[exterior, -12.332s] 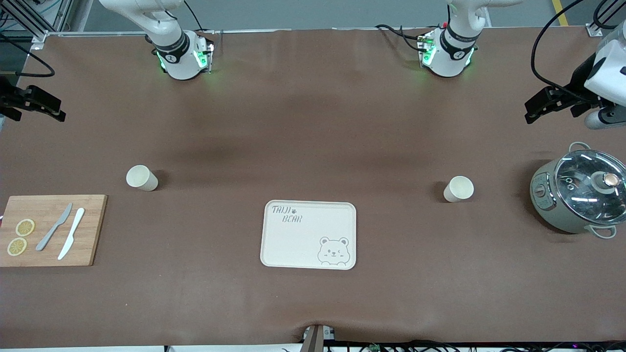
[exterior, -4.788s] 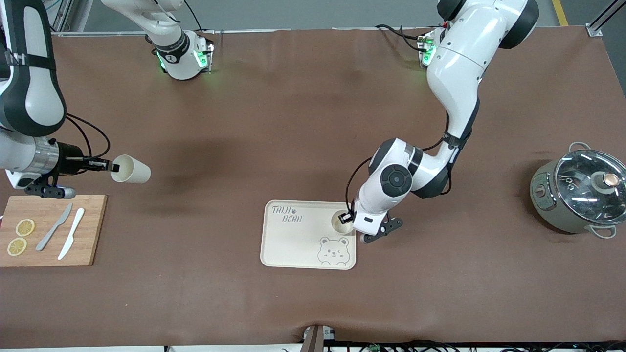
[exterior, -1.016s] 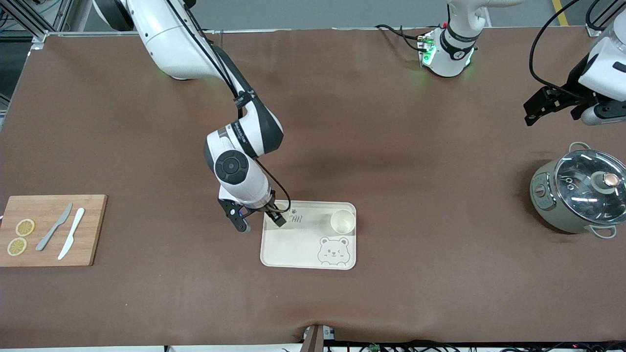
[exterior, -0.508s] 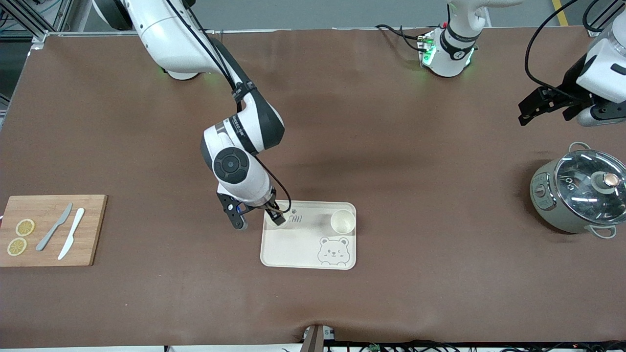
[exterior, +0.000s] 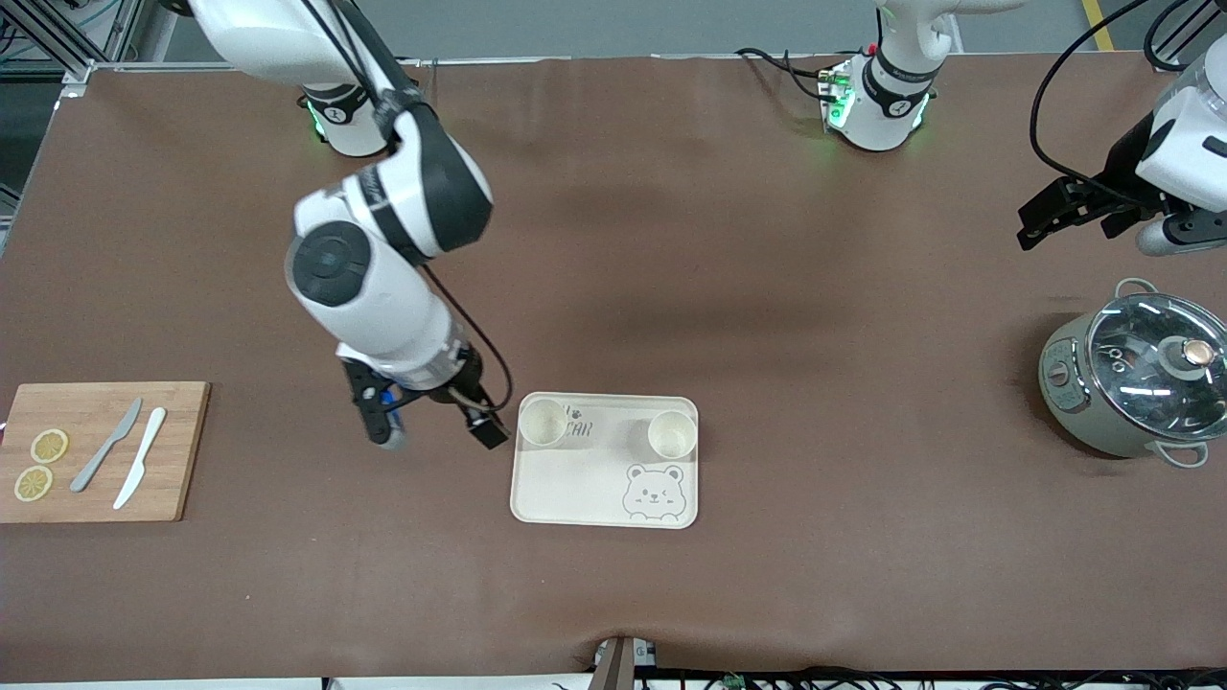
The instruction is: Place white IKEA cup upright on tray with both arms
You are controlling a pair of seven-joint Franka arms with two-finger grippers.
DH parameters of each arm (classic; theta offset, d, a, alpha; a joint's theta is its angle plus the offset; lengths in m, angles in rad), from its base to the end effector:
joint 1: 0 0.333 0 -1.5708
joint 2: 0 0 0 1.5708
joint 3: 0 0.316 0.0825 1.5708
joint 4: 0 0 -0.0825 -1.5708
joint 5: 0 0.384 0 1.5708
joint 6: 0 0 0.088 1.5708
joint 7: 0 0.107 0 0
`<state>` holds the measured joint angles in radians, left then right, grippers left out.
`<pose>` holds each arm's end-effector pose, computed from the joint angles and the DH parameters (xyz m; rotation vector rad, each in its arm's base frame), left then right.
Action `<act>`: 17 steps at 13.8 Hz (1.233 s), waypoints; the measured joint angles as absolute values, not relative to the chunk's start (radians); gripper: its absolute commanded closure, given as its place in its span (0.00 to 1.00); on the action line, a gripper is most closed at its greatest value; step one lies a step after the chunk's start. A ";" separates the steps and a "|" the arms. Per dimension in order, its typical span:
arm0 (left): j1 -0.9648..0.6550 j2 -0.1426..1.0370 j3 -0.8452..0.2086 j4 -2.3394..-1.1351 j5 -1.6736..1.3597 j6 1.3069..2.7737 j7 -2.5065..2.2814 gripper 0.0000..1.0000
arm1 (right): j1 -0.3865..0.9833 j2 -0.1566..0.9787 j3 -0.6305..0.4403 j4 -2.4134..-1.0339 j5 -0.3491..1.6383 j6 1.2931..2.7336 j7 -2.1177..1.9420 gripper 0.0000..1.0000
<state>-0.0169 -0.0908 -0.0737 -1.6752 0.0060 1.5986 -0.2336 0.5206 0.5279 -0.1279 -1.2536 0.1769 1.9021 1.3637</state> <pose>0.5259 -0.0490 0.6266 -3.1232 -0.2239 -0.0248 0.6546 0.3082 0.4717 -2.6151 1.4233 0.0051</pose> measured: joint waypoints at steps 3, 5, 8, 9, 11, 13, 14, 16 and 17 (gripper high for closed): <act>-0.015 -0.091 -0.072 -1.675 0.006 1.585 -0.240 0.00 | 0.421 0.456 -0.133 -1.253 0.176 1.738 1.114 0.00; -0.014 -0.091 -0.072 -1.675 0.006 1.577 -0.283 0.00 | 0.335 0.419 -0.135 -1.261 0.176 1.684 0.919 0.00; -0.014 -0.091 -0.073 -1.675 0.006 1.567 -0.309 0.00 | 0.226 0.361 -0.136 -1.300 0.172 1.653 0.696 0.00; -0.014 -0.091 -0.073 -1.674 0.006 1.567 -0.310 0.00 | 0.207 0.346 -0.136 -1.308 0.157 1.640 0.651 0.00; -0.015 -0.090 -0.074 -1.672 0.016 1.567 -0.312 0.00 | 0.183 0.319 -0.136 -1.315 0.121 1.614 0.539 0.00; -0.016 -0.087 -0.077 -1.666 0.029 1.567 -0.312 0.00 | 0.169 0.281 -0.136 -1.335 0.078 1.590 0.402 0.00; -0.017 -0.085 -0.078 -1.664 0.031 1.567 -0.312 0.00 | 0.163 0.253 -0.136 -1.356 0.059 1.583 0.338 0.00; -0.016 -0.082 -0.079 -1.661 0.032 1.567 -0.312 0.00 | 0.147 0.196 -0.135 -1.403 0.043 1.580 0.239 0.00; -0.016 -0.079 -0.078 -1.658 0.032 1.567 -0.312 0.00 | 0.128 0.173 -0.136 -1.419 0.038 1.580 0.174 0.00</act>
<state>-0.0163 -0.0794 -0.0784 -1.6576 0.0323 1.5670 -0.3121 0.1283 0.1733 -0.1356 -1.4190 0.0383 1.5797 0.1739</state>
